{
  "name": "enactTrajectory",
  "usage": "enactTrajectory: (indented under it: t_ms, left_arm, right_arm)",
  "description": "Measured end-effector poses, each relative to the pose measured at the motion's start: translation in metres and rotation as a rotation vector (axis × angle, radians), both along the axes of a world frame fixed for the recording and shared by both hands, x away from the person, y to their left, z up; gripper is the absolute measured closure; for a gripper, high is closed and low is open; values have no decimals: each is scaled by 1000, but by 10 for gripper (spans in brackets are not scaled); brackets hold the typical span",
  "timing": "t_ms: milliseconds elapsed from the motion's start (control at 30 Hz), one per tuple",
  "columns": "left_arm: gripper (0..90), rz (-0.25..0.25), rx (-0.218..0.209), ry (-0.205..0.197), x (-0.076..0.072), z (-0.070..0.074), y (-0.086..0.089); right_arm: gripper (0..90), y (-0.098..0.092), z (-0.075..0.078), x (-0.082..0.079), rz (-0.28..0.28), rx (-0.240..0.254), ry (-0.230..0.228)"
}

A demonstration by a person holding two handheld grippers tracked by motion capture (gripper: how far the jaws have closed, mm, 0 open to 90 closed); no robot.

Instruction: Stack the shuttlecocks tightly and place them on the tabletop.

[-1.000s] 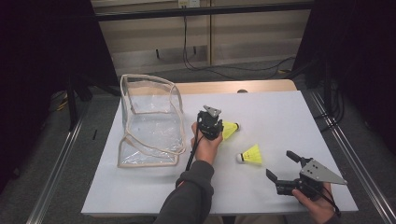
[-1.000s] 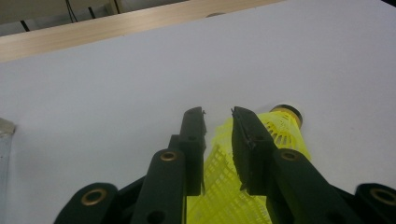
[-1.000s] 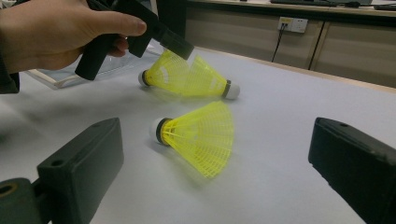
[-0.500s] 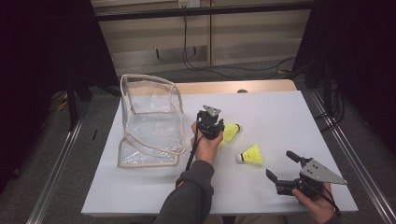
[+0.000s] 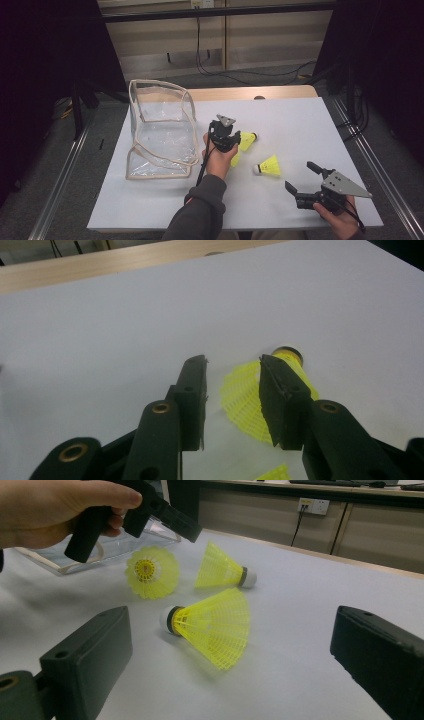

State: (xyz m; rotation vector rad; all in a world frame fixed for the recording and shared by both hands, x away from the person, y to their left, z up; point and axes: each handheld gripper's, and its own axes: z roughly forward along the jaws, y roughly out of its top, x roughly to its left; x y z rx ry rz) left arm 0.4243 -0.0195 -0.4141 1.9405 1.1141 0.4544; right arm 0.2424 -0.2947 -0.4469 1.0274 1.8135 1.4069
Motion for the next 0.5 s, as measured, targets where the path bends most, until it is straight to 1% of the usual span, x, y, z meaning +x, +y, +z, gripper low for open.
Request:
enactTrajectory:
  t_ms: [33, 100, 200, 267, 300, 400, 500]
  left_arm:
    - [630, -5, 0, 6, -2, 0, 1]
    - [618, -21, -3, -2, -6, 1, 2]
    - [623, -18, -11, 7, -7, 1, 3]
    - [633, -19, -10, 20, -6, -1, 6]
    - [634, -10, -21, 27, -6, -2, 6]
    - [629, -18, -16, 29, -7, -1, 7]
    - [614, -19, -22, 29, -8, 1, 7]
  right_arm:
    - [28, 0, 0, 0, 1, 0, -1]
    - [28, 1, 0, 0, 1, 1, -2]
    - [28, 2, 0, 0, 4, -1, -4]
    - [28, 2, 1, 0, 5, -3, -7]
    - [28, 2, 1, 0, 4, -3, -7]
    - [28, 1, 0, 0, 0, -1, -3]
    - [28, 1, 0, 0, 0, 2, -2]
